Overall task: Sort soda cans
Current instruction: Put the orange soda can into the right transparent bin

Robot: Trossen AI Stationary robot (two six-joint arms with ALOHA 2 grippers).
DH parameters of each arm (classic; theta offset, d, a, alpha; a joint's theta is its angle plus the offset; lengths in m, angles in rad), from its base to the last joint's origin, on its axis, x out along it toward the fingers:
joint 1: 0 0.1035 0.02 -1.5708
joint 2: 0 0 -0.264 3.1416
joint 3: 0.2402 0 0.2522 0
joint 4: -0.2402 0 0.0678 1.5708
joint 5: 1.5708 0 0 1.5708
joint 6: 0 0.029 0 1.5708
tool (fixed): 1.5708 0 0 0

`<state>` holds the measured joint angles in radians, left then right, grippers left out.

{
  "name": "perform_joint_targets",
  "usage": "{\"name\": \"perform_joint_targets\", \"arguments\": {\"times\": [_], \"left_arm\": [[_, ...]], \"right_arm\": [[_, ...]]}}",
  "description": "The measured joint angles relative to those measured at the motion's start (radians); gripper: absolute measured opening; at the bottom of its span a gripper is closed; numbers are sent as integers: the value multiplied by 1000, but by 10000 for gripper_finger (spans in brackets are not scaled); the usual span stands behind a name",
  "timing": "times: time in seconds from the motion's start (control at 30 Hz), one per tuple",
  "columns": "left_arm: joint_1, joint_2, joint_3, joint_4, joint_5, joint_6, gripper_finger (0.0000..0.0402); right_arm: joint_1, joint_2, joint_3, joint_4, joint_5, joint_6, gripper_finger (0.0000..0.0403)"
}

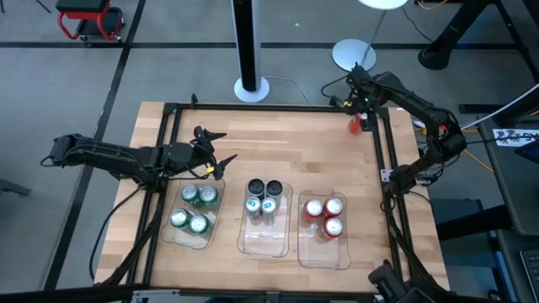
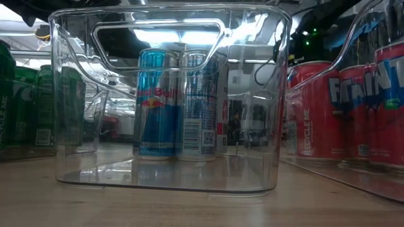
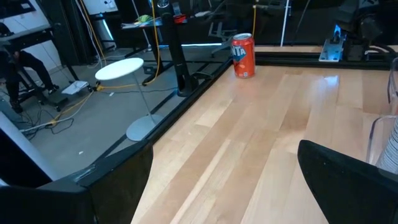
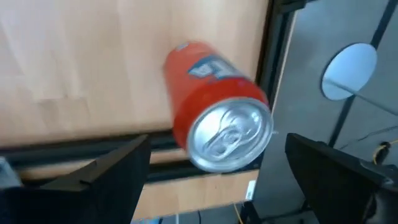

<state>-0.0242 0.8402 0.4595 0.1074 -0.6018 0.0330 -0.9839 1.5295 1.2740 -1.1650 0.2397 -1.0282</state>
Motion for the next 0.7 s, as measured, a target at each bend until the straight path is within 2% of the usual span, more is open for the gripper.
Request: {"name": "perform_joint_targets", "arguments": {"times": [0.4,0.7], "left_arm": [[0,0,0,1,0,16,388],[0,0,0,0,0,5,388]], "right_arm": [[-34,3,-6,57,-30,1,372],[-47,60,-6,74,-48,7,372]]}}
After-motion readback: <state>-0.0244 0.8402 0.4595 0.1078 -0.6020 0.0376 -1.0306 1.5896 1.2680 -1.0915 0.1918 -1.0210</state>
